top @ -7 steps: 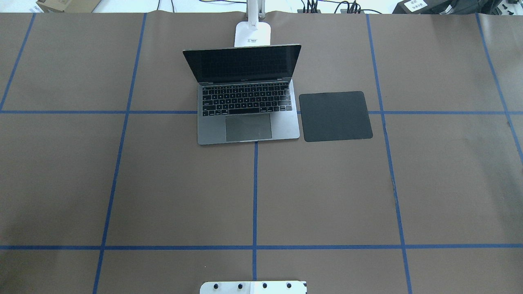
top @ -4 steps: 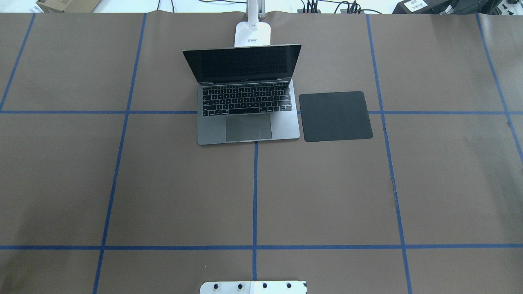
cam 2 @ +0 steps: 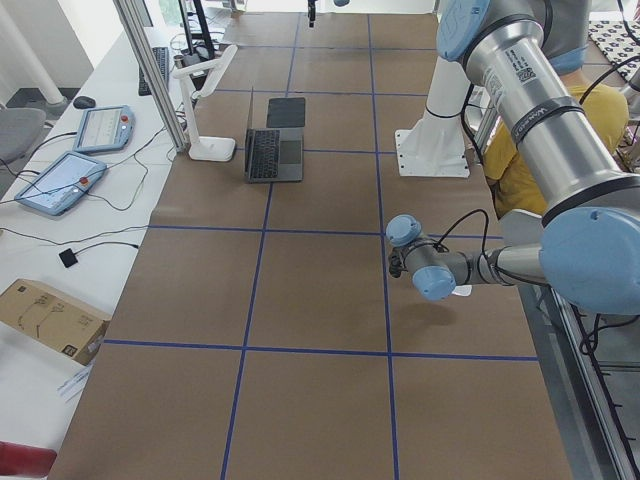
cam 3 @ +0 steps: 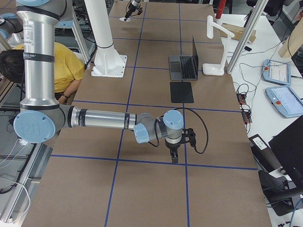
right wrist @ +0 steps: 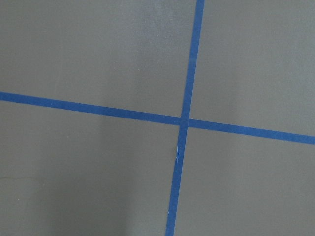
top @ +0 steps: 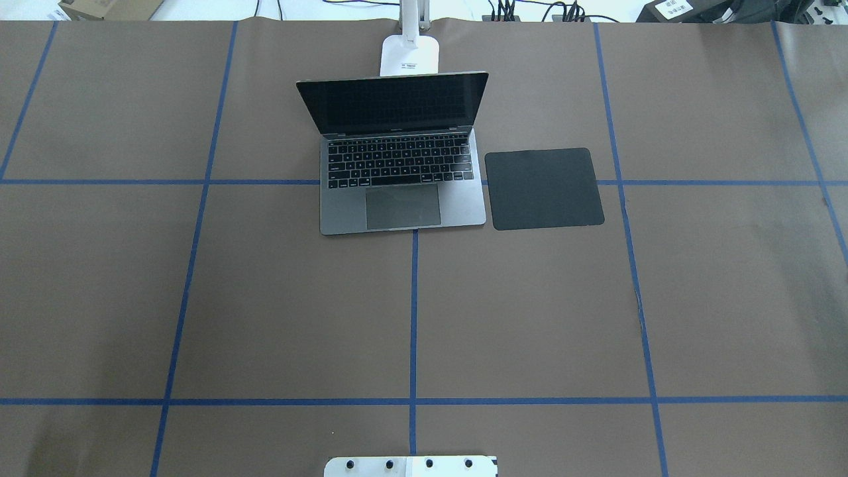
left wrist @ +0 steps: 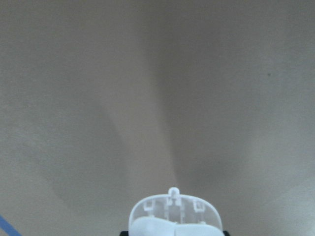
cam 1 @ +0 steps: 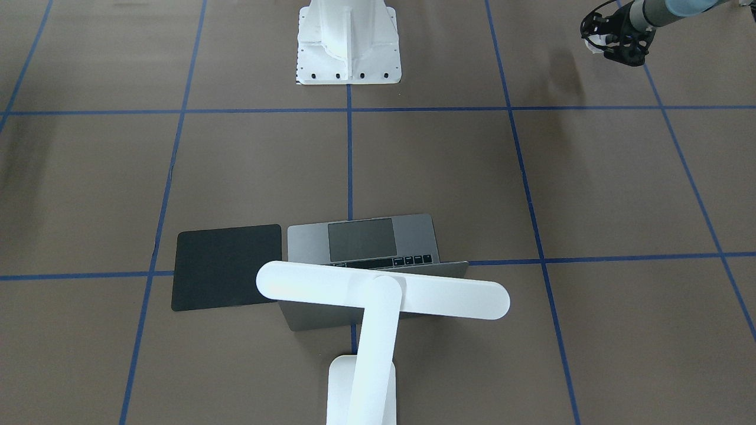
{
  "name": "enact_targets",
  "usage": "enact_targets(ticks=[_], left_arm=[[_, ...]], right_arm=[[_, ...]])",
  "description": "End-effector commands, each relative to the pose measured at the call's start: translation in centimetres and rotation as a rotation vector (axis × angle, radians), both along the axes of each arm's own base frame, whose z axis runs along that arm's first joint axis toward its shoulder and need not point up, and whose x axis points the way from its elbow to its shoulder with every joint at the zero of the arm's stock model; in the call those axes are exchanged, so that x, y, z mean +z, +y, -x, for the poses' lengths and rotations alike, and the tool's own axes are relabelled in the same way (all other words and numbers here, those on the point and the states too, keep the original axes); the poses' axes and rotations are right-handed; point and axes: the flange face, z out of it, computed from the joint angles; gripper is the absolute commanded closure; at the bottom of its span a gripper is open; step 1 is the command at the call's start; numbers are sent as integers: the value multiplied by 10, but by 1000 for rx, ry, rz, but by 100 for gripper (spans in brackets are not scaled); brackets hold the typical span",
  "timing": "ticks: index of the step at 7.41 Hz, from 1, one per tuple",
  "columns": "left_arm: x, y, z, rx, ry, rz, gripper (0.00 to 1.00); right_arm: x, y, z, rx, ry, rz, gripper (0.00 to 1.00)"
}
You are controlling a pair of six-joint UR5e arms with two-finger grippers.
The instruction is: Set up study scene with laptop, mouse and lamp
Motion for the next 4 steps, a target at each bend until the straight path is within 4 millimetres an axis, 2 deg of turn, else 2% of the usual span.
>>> enact_targets(ticks=[1,4], left_arm=[[-44,-15,-24,-47,39,11,52],[-115,-82,-102,-133,39,6,54]], right_arm=[[2,2,-1,2,-1,4,0],[2,1,-4,9,-3,4,0]])
